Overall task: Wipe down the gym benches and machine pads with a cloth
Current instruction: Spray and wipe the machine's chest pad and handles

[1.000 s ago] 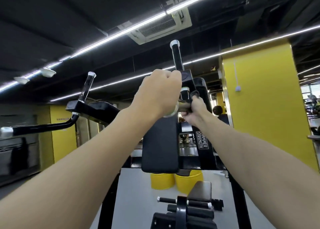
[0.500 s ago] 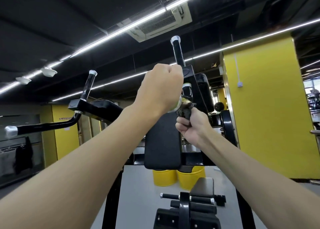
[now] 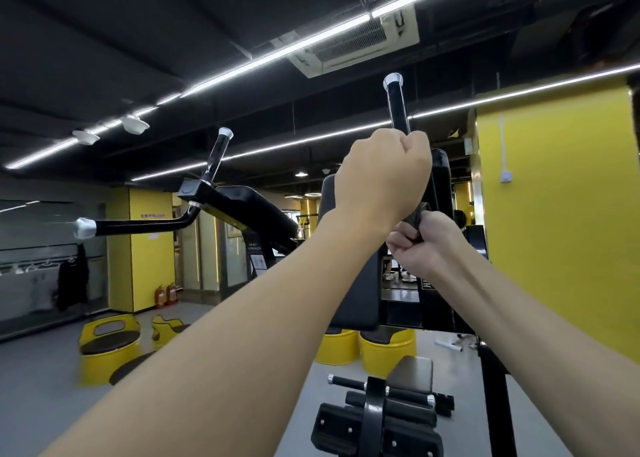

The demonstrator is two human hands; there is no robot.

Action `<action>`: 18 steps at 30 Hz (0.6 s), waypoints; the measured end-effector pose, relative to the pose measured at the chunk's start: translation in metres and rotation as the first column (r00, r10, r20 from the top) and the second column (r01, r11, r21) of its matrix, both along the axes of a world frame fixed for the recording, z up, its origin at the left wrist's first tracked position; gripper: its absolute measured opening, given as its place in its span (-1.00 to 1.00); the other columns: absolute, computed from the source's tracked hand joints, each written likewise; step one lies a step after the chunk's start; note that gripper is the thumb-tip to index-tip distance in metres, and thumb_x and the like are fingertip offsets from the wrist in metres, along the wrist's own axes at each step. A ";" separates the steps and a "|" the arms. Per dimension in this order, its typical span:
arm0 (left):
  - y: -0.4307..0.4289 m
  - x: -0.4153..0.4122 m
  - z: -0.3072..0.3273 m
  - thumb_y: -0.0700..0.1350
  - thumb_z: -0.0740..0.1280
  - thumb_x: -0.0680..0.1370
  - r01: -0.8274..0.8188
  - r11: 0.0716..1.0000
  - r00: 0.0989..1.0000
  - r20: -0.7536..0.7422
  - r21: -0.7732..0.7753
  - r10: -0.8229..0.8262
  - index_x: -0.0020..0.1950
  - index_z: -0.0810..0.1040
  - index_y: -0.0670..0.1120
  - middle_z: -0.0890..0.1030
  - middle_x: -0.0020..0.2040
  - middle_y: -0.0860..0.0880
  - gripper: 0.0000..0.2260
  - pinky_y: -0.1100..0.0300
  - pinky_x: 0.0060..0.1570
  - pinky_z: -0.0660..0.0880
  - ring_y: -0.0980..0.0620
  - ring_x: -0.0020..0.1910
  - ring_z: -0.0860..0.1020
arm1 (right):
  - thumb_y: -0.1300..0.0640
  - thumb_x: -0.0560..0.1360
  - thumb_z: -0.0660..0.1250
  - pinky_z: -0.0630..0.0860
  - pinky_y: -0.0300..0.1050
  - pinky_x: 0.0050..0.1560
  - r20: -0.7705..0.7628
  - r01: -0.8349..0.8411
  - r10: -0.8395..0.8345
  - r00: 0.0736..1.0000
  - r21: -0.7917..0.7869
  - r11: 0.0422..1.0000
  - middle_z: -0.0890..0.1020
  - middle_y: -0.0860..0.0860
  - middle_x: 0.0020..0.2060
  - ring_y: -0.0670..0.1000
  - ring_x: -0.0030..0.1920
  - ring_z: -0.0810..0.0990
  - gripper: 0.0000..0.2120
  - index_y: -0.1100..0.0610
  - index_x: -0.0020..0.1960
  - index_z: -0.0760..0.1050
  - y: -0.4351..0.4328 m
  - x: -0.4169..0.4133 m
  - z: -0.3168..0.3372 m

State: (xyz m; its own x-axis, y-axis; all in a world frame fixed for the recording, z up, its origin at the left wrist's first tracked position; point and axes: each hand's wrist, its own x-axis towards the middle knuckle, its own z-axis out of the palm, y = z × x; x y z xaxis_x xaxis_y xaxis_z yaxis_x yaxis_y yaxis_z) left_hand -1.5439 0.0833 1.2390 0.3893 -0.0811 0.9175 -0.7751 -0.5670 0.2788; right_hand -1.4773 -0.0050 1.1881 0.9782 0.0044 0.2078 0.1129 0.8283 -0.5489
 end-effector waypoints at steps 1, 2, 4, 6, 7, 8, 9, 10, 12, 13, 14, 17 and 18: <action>0.000 0.000 -0.001 -0.12 0.14 0.54 0.049 0.999 0.999 -0.005 -0.020 -0.049 -0.46 0.21 -0.04 0.27 -0.53 0.07 -0.64 0.21 -0.51 0.14 0.08 -0.53 0.21 | 0.36 0.54 -0.13 -0.01 -0.26 -0.52 0.006 -0.006 0.006 1.000 0.007 1.000 0.44 -0.06 -0.50 -0.09 -0.57 0.12 -0.59 0.11 -0.32 0.35 0.002 -0.007 0.000; 0.000 0.000 -0.002 -0.16 0.15 0.54 0.073 0.997 0.997 -0.013 -0.038 -0.073 -0.47 0.20 -0.05 0.26 -0.54 0.07 -0.63 0.22 -0.49 0.14 0.07 -0.54 0.21 | 0.35 0.54 -0.14 -0.02 -0.27 -0.51 0.012 -0.011 0.011 1.000 0.014 1.000 0.45 -0.06 -0.51 -0.09 -0.58 0.12 -0.58 0.10 -0.33 0.35 0.005 -0.013 -0.001; 0.000 0.000 -0.002 -0.17 0.16 0.55 0.087 0.995 0.996 -0.017 -0.045 -0.088 -0.48 0.19 -0.05 0.24 -0.56 0.08 -0.61 0.23 -0.49 0.13 0.08 -0.55 0.20 | 0.34 0.56 -0.14 -0.03 -0.27 -0.49 0.025 -0.020 0.019 1.000 0.027 0.999 0.46 -0.06 -0.51 -0.09 -0.59 0.12 -0.57 0.10 -0.35 0.34 0.009 -0.026 -0.003; 0.000 0.000 -0.002 -0.19 0.16 0.55 0.078 0.997 0.997 -0.012 -0.029 -0.078 -0.49 0.18 -0.04 0.23 -0.57 0.09 -0.60 0.26 -0.53 0.12 0.10 -0.58 0.19 | 0.31 0.58 -0.12 -0.03 -0.27 -0.50 0.056 -0.042 0.040 0.998 0.032 0.999 0.46 -0.06 -0.49 -0.10 -0.59 0.13 -0.58 0.10 -0.33 0.34 0.011 -0.038 -0.005; 0.000 0.000 -0.002 -0.21 0.16 0.55 0.076 0.997 0.997 -0.007 -0.014 -0.076 -0.49 0.17 -0.04 0.22 -0.57 0.09 -0.60 0.30 -0.56 0.10 0.09 -0.60 0.20 | 0.30 0.60 -0.10 -0.02 -0.28 -0.51 0.077 -0.062 0.059 0.995 0.030 0.998 0.46 -0.06 -0.48 -0.10 -0.59 0.13 -0.59 0.10 -0.32 0.35 0.012 -0.043 -0.007; 0.001 0.001 -0.001 -0.22 0.15 0.54 0.074 0.997 0.997 -0.005 -0.003 -0.074 -0.48 0.17 -0.04 0.21 -0.57 0.10 -0.60 0.33 -0.59 0.08 0.09 -0.61 0.21 | 0.29 0.61 -0.08 -0.02 -0.28 -0.52 0.099 -0.083 0.081 0.992 0.022 0.996 0.46 -0.06 -0.45 -0.11 -0.59 0.13 -0.60 0.10 -0.31 0.36 0.013 -0.048 -0.010; 0.001 0.001 -0.002 -0.23 0.15 0.53 0.070 0.998 0.998 -0.002 0.001 -0.070 -0.48 0.16 -0.03 0.21 -0.57 0.10 -0.61 0.33 -0.60 0.09 0.09 -0.61 0.21 | 0.28 0.61 -0.06 -0.01 -0.28 -0.53 0.117 -0.099 0.097 0.988 0.011 0.995 0.46 -0.06 -0.42 -0.11 -0.58 0.14 -0.62 0.10 -0.29 0.37 0.013 -0.053 -0.013; 0.000 0.001 -0.002 -0.22 0.16 0.53 0.066 0.998 0.998 -0.001 -0.008 -0.066 -0.48 0.16 -0.04 0.22 -0.56 0.09 -0.61 0.33 -0.58 0.08 0.08 -0.60 0.20 | 0.29 0.61 -0.04 0.01 -0.29 -0.54 0.131 -0.104 0.104 0.986 -0.003 0.995 0.46 -0.06 -0.39 -0.11 -0.58 0.14 -0.63 0.10 -0.28 0.38 0.013 -0.056 -0.015; -0.001 0.001 -0.003 -0.19 0.17 0.55 0.070 0.997 0.997 0.011 -0.039 -0.070 -0.47 0.19 -0.05 0.24 -0.56 0.07 -0.61 0.23 -0.51 0.14 0.09 -0.57 0.19 | 0.30 0.59 -0.03 0.03 -0.29 -0.58 0.131 -0.088 0.089 0.987 -0.011 0.996 0.45 -0.07 -0.37 -0.12 -0.58 0.15 -0.65 0.10 -0.27 0.38 0.012 -0.055 -0.018; -0.002 0.002 -0.004 -0.18 0.18 0.56 0.077 0.996 0.997 0.019 -0.045 -0.077 -0.47 0.20 -0.06 0.25 -0.55 0.06 -0.61 0.22 -0.49 0.15 0.08 -0.55 0.19 | 0.31 0.59 -0.04 0.05 -0.29 -0.60 0.104 -0.073 0.072 0.992 0.002 0.997 0.44 -0.06 -0.36 -0.11 -0.58 0.15 -0.66 0.10 -0.26 0.38 0.009 -0.051 -0.018; -0.002 0.001 -0.005 -0.17 0.19 0.56 0.082 0.995 0.996 0.026 -0.051 -0.081 -0.46 0.21 -0.06 0.25 -0.54 0.06 -0.61 0.22 -0.48 0.16 0.08 -0.55 0.20 | 0.32 0.58 -0.06 0.06 -0.28 -0.61 0.063 -0.059 0.058 0.996 0.017 0.998 0.43 -0.06 -0.35 -0.11 -0.58 0.15 -0.66 0.10 -0.26 0.36 0.007 -0.046 -0.016; -0.003 0.002 -0.006 -0.18 0.19 0.56 0.098 0.993 0.995 0.039 -0.068 -0.096 -0.47 0.20 -0.05 0.23 -0.55 0.07 -0.61 0.24 -0.50 0.14 0.10 -0.56 0.17 | 0.33 0.56 -0.12 0.01 -0.31 -0.51 -0.063 -0.044 0.047 0.997 0.055 0.998 0.44 -0.05 -0.43 -0.11 -0.58 0.14 -0.62 0.13 -0.29 0.34 0.003 -0.040 -0.004; -0.003 0.002 -0.006 -0.18 0.19 0.55 0.103 0.992 0.994 0.037 -0.078 -0.100 -0.47 0.20 -0.05 0.22 -0.56 0.07 -0.61 0.24 -0.50 0.13 0.10 -0.57 0.16 | 0.33 0.57 -0.13 -0.02 -0.32 -0.42 -0.071 -0.046 0.050 0.996 0.051 0.998 0.44 -0.05 -0.49 -0.11 -0.58 0.13 -0.59 0.13 -0.33 0.34 0.003 -0.041 0.000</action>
